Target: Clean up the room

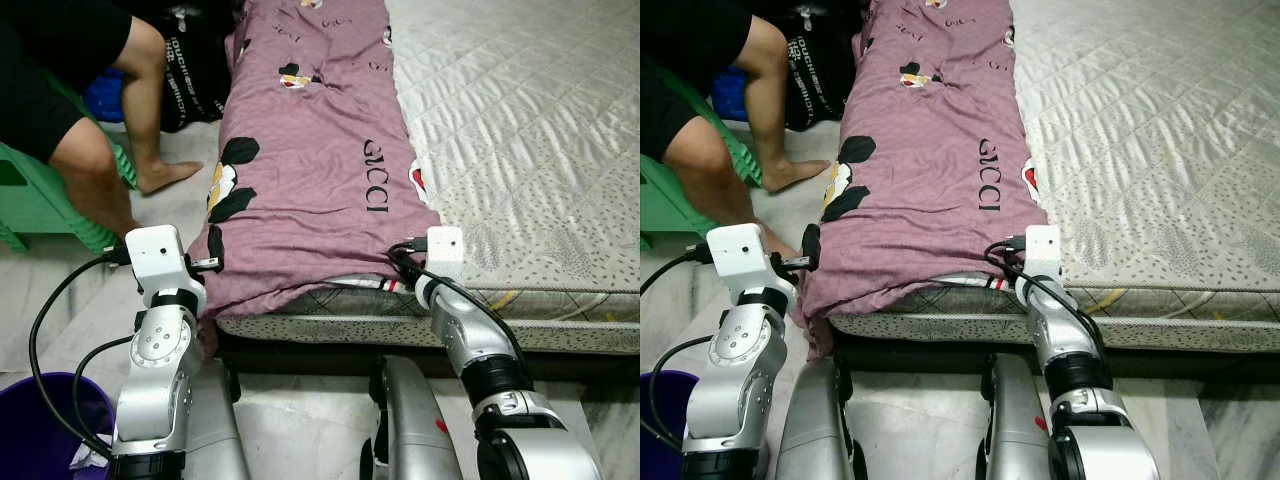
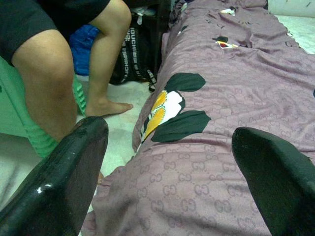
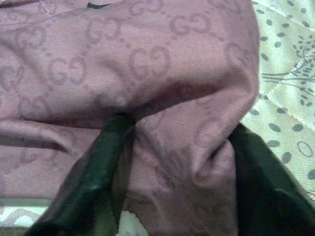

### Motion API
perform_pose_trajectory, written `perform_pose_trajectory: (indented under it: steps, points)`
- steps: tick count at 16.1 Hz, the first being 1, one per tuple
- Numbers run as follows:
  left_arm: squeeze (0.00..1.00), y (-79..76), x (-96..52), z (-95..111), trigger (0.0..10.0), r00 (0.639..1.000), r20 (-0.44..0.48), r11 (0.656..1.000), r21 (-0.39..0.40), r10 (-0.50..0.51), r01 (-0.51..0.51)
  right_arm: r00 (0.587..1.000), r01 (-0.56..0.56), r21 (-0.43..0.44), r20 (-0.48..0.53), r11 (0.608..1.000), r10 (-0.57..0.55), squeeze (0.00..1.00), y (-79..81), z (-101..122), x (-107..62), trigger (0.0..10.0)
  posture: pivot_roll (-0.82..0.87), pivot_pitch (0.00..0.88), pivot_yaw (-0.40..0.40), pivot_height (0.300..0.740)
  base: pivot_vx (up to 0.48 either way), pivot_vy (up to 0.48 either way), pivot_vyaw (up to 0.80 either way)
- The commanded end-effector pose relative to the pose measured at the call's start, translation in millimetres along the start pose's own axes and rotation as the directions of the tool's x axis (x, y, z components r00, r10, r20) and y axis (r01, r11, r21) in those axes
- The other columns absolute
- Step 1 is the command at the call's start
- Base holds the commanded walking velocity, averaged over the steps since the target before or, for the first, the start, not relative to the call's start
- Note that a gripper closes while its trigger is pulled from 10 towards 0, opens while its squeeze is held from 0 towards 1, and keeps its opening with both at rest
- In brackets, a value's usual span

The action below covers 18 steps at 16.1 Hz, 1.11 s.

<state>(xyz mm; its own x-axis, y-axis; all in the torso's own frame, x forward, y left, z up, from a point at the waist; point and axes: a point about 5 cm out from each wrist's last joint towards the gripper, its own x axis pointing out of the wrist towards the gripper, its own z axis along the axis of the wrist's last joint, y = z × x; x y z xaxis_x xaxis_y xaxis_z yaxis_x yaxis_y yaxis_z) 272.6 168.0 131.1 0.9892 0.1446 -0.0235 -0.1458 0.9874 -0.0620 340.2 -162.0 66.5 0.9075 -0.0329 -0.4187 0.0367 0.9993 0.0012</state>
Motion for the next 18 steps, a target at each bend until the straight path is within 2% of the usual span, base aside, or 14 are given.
perform_pose_trajectory:
  steps: [1,5,11,18]
  points:
    - [0.00,1.4,-0.3,-1.0,10.0,1.000,-0.001,1.000,0.006,0.006,-0.006,1.000,0.001,0.018,-0.019,1.000,0.000,0.00,-1.2,-1.1,1.1,0.0,0.06,0.079,-0.002,0.537,0.000,0.000,0.00]
    - [0.00,1.2,0.7,-1.1,10.0,1.000,0.000,1.000,0.009,0.006,-0.006,0.999,0.014,0.045,-0.049,0.999,-0.011,0.00,-10.1,-7.5,-0.1,0.0,0.06,0.070,-0.003,0.537,0.000,0.000,0.00]
    - [0.00,1.5,-0.1,-1.4,10.0,1.000,0.002,1.000,0.011,0.008,-0.008,0.984,0.103,0.053,-0.151,0.993,-0.094,0.00,-44.0,-23.8,-9.1,0.0,0.05,0.063,-0.004,0.537,0.000,0.000,0.00]
    - [0.00,2.8,0.6,-1.4,10.0,1.000,0.003,1.000,0.016,0.010,-0.010,0.976,0.072,0.041,-0.209,0.997,-0.061,0.00,-56.5,-36.0,-27.7,0.0,0.05,0.068,-0.004,0.537,0.000,0.000,0.00]
